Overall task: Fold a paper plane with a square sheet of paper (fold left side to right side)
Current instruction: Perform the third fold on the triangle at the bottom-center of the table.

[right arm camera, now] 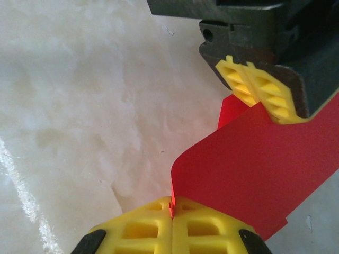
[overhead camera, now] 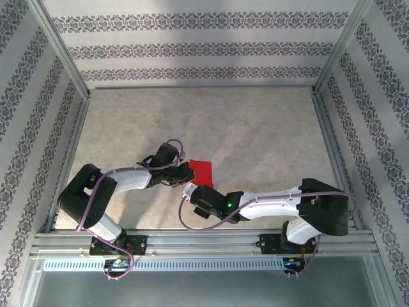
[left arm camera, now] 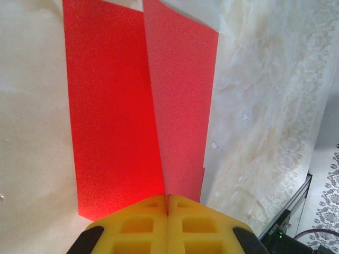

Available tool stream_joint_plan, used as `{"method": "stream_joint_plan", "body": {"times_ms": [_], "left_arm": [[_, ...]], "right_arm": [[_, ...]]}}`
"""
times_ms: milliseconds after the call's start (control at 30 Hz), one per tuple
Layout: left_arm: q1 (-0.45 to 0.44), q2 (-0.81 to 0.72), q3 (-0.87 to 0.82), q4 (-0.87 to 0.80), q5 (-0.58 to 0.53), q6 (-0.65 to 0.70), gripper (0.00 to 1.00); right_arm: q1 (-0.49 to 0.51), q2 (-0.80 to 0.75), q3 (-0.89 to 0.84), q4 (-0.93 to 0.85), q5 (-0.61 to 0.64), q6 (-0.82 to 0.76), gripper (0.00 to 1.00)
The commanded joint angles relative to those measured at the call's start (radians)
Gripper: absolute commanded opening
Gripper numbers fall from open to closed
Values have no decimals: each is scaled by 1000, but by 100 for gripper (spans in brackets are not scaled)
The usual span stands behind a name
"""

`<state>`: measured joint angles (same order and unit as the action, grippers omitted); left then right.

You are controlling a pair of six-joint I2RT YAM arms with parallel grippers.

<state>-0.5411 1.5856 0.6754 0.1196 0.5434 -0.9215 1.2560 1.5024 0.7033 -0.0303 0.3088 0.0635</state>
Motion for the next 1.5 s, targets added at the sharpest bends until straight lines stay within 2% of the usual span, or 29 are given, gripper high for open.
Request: {"method": "stream_joint_plan", "body": {"times_ms": [0,133,233,467,633,733,1033,1233,1467], "left_arm": [[8,17,-4,6,-24,21,6],[10,-7,-10,-11,-45,40,22],[20,-56,-18,-67,-75,70,28],[72,-206,-28,-225,-135,147,33],[68,-169,40,-262,-50,222,28],[55,-97,75,-232,0,232,22],[6,142,214,-192,64,276,14],[-28,225,286,-253,15,317,11],[-46,256,289,-300,-43,347,8]], "right_arm": [[-8,-31,-27,-37,-73,51,0],[-33,-45,-48,-38,-121,87,0],[-58,-52,-67,-20,-166,111,0],[-96,-61,-100,17,-229,141,0],[-126,-81,-131,53,-295,168,0],[-144,-91,-148,76,-339,177,0],[-175,-81,-174,119,-425,199,0],[-184,-78,-183,136,-454,210,0],[-204,-82,-196,147,-486,225,0]]}}
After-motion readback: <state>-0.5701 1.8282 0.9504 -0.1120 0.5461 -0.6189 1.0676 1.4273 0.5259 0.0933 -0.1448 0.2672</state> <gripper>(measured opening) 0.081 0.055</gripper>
